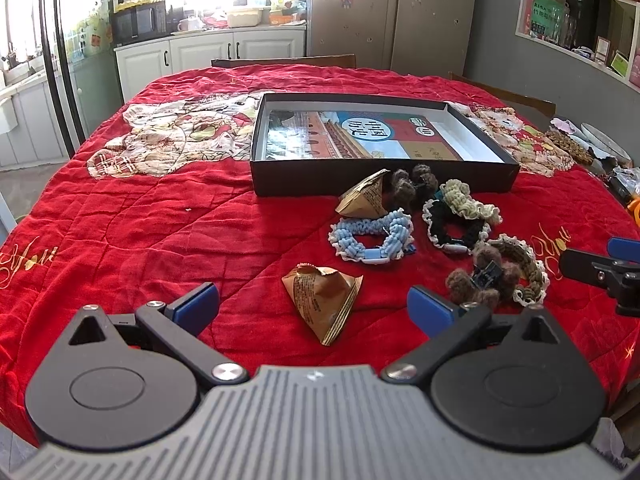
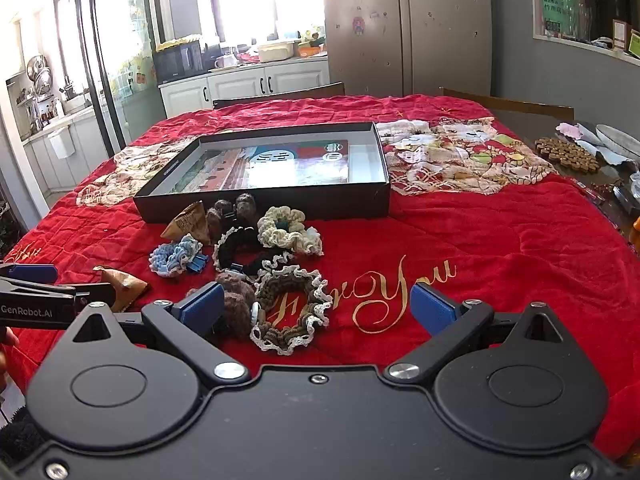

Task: Organize objects
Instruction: 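Move the right tool to the brown pom-pom hair tie while the left tool reaches the paper packet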

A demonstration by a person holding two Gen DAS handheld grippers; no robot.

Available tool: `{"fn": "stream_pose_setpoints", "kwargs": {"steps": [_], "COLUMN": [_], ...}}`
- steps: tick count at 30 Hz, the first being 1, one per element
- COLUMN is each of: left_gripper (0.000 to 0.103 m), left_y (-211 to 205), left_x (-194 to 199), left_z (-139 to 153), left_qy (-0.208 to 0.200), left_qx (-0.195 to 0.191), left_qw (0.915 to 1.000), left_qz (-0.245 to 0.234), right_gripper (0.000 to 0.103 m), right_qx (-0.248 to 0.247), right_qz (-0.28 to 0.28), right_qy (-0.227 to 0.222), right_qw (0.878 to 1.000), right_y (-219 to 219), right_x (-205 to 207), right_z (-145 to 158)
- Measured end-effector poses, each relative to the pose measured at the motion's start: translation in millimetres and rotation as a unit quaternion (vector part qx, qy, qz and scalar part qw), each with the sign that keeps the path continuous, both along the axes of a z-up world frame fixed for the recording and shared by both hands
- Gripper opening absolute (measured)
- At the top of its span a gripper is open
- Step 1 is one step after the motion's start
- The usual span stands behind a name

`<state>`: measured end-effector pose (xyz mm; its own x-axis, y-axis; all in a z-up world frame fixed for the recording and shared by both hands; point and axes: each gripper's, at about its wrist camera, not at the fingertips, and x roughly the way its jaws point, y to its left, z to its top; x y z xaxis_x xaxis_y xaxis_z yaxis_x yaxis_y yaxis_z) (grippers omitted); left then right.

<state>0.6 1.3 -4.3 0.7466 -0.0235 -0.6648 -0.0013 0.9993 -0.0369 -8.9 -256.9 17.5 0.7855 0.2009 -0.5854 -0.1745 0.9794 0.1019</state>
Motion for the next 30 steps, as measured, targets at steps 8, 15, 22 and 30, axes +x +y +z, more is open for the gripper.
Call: {"fn": "stream_pose_setpoints", "kwargs": {"steps": [8, 15, 22, 30], "left_gripper": [0.103, 0.103, 0.103, 0.103], "left_y": [-0.4, -0.8, -1.2, -1.4], "left_x": [0.2, 0.2, 0.8, 4.8], "left_z": [0.0, -0.6, -3.0, -6.0], "left_qy": [0.002, 0.002, 0.006, 0.011], "left_qx": [0.001, 0.001, 0.004, 0.011], "left_qw": [1.0000, 1.0000, 1.0000, 0.9997], "left_qz": [0.000, -0.001, -0.004, -0.017], "right_gripper": [0.100, 0.100, 0.100, 0.098], "right_qx": [0.000, 0.000, 0.000, -0.002], "right_qz": [0.001, 0.003, 0.003, 0.009], "right_qy": [0.002, 0.004, 0.004, 0.011], "right_qw": [1.000, 1.000, 1.000, 1.000], "right_y": [0.4, 1.5, 0.5, 0.8], "right_x": [0.6, 1.1, 1.5, 4.2], "right_z": [-1.1, -1.8, -2.3, -5.9]}}
